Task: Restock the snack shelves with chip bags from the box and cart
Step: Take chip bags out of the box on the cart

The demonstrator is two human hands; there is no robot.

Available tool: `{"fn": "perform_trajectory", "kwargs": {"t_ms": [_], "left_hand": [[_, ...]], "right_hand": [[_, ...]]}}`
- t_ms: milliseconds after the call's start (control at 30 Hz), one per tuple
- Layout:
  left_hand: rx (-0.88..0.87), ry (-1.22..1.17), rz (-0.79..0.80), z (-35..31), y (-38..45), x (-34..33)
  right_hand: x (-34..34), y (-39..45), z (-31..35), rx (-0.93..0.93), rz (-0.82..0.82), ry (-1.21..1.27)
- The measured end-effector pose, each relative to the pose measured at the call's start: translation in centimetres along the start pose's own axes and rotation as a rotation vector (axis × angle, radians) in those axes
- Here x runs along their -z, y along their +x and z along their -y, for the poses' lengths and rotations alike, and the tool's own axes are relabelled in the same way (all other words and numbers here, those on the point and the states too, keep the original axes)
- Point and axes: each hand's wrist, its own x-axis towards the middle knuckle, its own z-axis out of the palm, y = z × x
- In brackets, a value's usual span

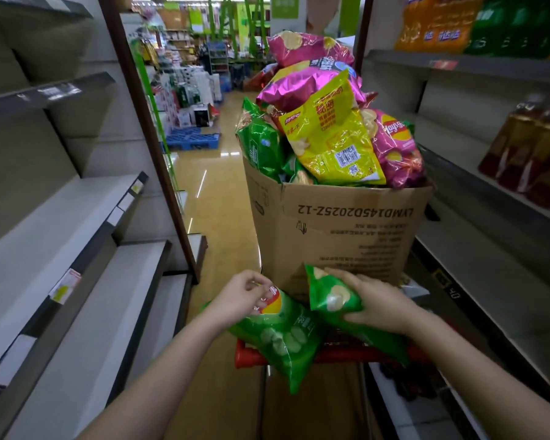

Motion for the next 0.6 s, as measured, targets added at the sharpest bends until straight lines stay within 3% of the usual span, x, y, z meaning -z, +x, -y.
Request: {"fn": "perform_trajectory", "kwargs": {"t_ms": [167, 300, 433, 500, 567, 600], "left_hand": [[-0.053, -0.369, 0.021, -1.8, -0.9, 0.3], [-0.084, -0.777, 0.134, -3.3, -2.4, -1.0], [-0.057, -0.874, -0.184, -1.7, -2.2, -0.2], [-0.044, -0.997, -0.336, -0.7, -2.2, 1.1], [-0.038, -1.076, -0.456, 0.4, -2.8, 2.2], [-0.029, -1.091, -0.511, 0.9, -3.2, 2.7]], "right_hand": [[6.6, -0.1, 4.1, -0.011, -0.105, 0.143], [6.7, 1.9, 10.1, -0.054, -0.181, 0.072], [5.3, 2.3, 14.2, 0.151, 0.042, 0.212], [5.5, 2.7, 13.8, 0.276, 0.140, 0.524], [4.4, 4.3, 12.0, 0.262, 0.051, 0.769], [3.3, 5.4, 10.9, 0.199, -0.020, 0.762]]}}
